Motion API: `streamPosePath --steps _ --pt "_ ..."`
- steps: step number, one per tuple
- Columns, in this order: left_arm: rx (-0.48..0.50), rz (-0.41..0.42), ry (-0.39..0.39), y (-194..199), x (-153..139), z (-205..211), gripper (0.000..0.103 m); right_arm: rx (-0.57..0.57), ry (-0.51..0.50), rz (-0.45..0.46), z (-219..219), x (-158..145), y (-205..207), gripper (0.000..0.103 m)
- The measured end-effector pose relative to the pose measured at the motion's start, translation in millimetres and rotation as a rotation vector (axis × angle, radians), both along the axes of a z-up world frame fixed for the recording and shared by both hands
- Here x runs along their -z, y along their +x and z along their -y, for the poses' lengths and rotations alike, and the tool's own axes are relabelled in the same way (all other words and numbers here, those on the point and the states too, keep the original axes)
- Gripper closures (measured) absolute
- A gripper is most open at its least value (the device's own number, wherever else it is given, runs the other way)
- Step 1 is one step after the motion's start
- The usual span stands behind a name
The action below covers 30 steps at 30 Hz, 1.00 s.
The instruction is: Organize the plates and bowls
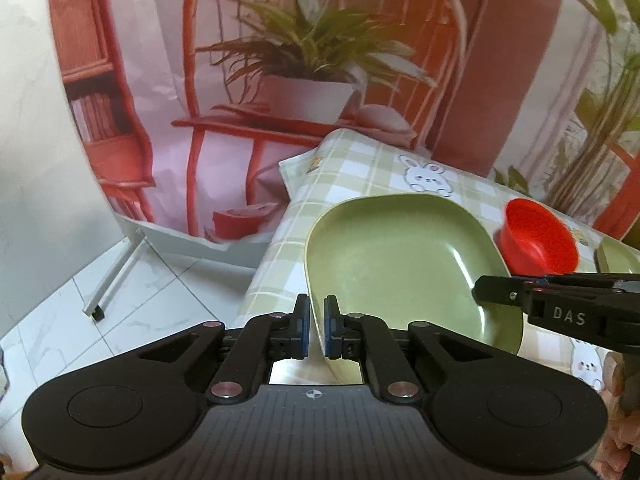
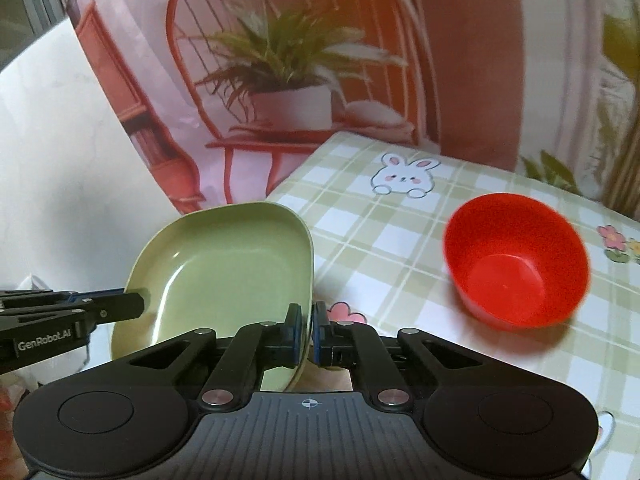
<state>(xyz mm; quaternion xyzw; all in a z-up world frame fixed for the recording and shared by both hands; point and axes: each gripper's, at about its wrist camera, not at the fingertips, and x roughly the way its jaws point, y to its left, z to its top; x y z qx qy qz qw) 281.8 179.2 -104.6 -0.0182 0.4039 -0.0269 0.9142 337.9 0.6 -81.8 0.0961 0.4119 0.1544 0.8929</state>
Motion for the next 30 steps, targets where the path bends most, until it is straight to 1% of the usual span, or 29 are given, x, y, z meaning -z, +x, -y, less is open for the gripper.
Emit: streamPosePath --steps 5,9,14,20,26,30 --pt "0.041 0.008 -0.001 -13.7 -7.5 19.5 0.095 0.047 0.034 0.024 28.6 -14.0 -27.8 0.097" --pt "0.073 -0.008 -0.011 -24.0 -7.9 38.6 0.095 0.079 0.045 0.04 54.5 -17.5 -50.7 0.097" --pt "0.129 0.001 0.006 -35.7 -13.0 71.8 0.095 0.13 0.052 0.055 89.0 -21.9 -77.8 0.096" --pt "0.198 0.006 0.007 -46.4 -16.3 110.6 0.095 0.196 0.078 0.072 132.7 -25.3 -112.5 0.094" --pt "0.276 -0.003 0.002 -59.0 -14.6 147.6 0.095 0.244 0.066 0.088 168.5 -23.8 -147.1 0.094" --pt "0.317 -0.02 0.003 -67.0 -10.1 168.5 0.095 0.282 0.066 0.076 188.3 -19.1 -167.7 0.093"
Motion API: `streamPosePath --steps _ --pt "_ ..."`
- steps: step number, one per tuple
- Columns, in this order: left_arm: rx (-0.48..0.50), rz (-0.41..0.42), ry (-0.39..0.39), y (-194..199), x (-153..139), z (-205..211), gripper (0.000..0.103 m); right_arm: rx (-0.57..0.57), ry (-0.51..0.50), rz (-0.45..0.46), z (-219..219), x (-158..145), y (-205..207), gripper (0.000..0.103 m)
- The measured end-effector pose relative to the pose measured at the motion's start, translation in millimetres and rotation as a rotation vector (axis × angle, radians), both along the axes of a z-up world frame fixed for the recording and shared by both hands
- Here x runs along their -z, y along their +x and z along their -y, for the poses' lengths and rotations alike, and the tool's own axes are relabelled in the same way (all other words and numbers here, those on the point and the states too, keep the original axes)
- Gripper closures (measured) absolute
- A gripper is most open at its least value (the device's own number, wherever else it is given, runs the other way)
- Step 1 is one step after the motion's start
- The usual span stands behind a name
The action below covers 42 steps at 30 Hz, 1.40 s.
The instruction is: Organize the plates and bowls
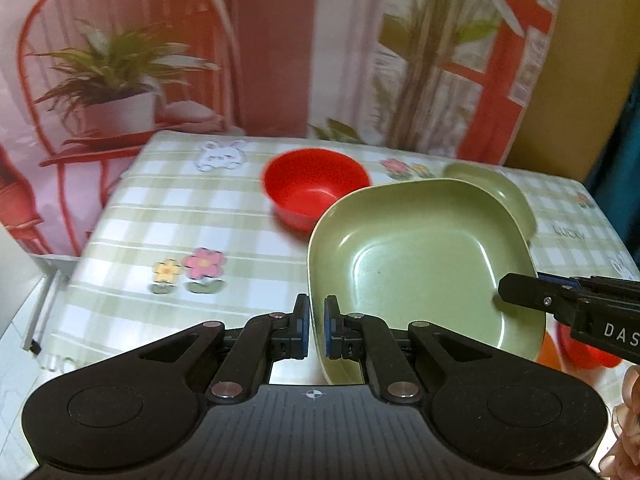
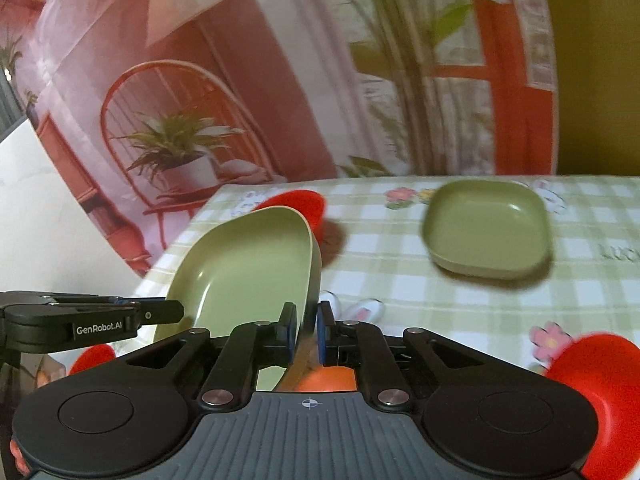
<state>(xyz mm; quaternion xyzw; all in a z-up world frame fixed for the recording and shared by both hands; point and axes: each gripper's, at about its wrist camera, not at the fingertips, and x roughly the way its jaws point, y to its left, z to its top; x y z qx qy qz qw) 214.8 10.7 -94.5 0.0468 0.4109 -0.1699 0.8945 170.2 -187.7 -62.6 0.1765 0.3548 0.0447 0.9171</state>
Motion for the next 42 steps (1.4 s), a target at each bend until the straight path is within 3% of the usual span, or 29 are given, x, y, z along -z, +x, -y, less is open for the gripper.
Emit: streamPosePath --steps 14,21,31,42 --pt "0.121 -0.054 0.022 -30.2 17.4 51.9 0.095 0.103 0.047 -0.046 53.1 14.6 -49.9 0.093" --pt "0.142 -0.081 0.052 -32.2 26.2 61.3 0.095 0.113 0.016 -0.075 54.3 20.3 -61.6 0.093" --pt "0.163 -0.086 0.063 -39.1 29.6 66.2 0.095 0.114 0.066 -0.141 57.5 34.2 -73.3 0.092" --pt "0.155 -0.079 0.08 -46.0 34.5 64.3 0.095 0.093 0.052 -0.154 53.8 40.4 -75.1 0.092"
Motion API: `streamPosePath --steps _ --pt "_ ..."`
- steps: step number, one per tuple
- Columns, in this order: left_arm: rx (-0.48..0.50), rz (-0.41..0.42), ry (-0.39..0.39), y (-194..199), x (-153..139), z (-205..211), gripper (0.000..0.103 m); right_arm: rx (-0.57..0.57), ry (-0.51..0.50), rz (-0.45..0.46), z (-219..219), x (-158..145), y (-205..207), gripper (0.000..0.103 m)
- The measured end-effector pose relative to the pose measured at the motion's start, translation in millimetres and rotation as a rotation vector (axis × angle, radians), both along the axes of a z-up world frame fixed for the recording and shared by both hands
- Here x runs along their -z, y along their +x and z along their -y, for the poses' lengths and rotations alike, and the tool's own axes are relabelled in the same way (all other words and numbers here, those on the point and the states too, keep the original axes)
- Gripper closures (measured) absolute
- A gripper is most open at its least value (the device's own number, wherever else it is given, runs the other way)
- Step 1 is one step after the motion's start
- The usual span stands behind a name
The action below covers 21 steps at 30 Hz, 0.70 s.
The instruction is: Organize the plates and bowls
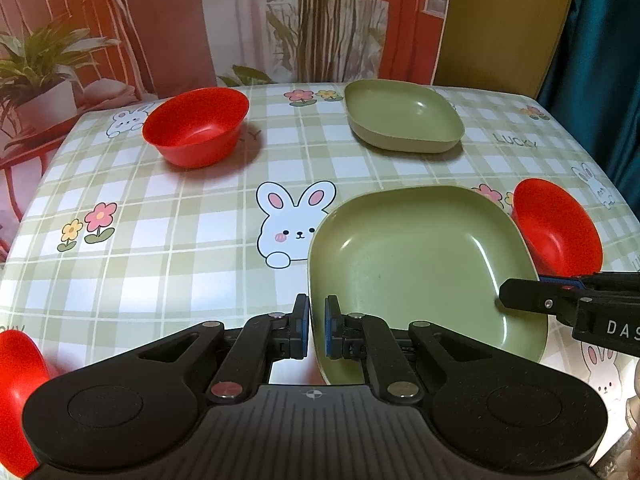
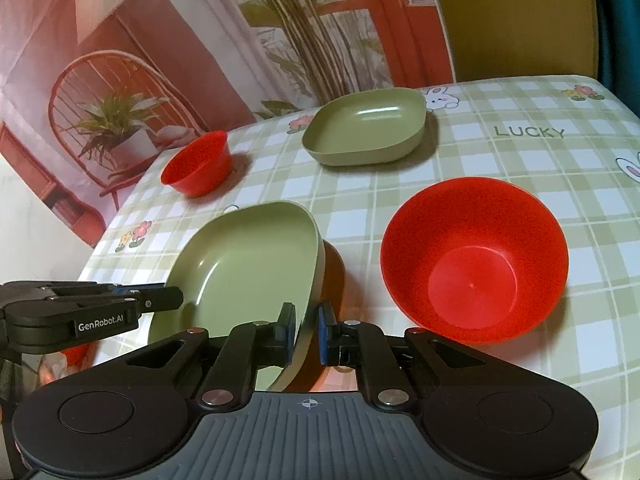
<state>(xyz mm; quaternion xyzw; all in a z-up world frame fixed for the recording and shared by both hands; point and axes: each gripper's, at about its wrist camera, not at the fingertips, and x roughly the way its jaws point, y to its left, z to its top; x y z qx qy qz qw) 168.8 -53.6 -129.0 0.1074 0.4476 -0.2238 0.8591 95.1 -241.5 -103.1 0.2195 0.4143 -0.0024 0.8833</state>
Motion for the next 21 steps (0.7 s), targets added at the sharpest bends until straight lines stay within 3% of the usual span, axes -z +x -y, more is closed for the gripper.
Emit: streamPosePath --steps 21 --pt "-0.034 0.023 -0.024 -4.4 4.8 -4.8 0.094 -0.02 -0.04 0.01 -5.7 4.1 1.2 0.089"
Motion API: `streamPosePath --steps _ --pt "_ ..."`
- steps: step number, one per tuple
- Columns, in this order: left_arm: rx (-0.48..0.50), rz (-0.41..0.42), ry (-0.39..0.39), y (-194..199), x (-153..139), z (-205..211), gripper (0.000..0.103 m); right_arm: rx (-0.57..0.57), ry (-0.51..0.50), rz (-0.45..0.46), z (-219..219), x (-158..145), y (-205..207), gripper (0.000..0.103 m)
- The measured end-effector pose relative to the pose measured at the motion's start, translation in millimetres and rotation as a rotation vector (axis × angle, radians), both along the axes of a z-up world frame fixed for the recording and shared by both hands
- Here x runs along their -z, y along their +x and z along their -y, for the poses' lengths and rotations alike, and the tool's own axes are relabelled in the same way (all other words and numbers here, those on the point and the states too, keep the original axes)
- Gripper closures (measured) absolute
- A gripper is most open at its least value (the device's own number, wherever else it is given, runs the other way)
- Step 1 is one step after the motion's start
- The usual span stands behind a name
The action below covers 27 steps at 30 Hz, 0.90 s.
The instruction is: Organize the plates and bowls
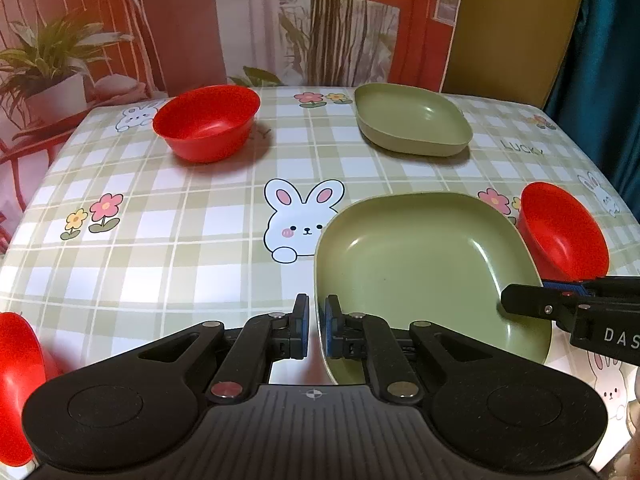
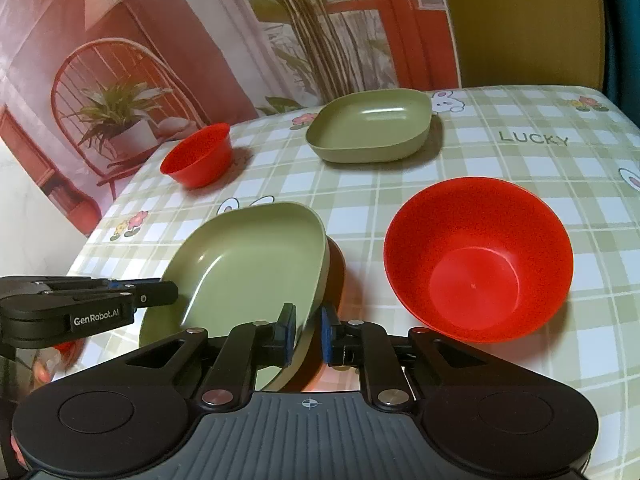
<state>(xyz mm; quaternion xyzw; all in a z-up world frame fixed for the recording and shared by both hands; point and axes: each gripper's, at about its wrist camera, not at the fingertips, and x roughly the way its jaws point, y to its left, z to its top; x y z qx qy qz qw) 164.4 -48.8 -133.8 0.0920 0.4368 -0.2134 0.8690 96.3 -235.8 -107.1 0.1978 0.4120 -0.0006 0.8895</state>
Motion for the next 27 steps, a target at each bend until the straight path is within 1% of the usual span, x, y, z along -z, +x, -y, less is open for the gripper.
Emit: streamPosePath --steps 6,8,10,20,22,27 --pt "-0.006 0.007 0.007 -2.5 2.0 1.5 0.094 0.005 -0.006 0.004 -0.2 -0.6 -0.1 0.089" --pt "-0.011 0.008 0.021 -2.4 3.8 2.1 0.094 0.01 -0.006 0.006 1.3 -0.7 -0.3 0.087" --pt "-0.013 0.006 0.017 -1.6 4.0 0.9 0.094 0.016 -0.008 0.01 2.8 -1.7 -0.5 0.085" --pt "-0.027 0.013 0.006 -2.1 2.9 -0.3 0.093 0.03 -0.023 0.033 6.3 -4.9 -2.0 0.085" --pt "-0.028 0.028 -0.015 -2.6 -2.3 -2.2 0.093 0.026 -0.046 0.061 6.6 -10.2 -2.7 0.085" --pt "-0.044 0.07 -0.109 3.6 -28.0 -8.0 0.093 0.041 -0.092 0.138 18.3 -32.1 0.1 0.085"
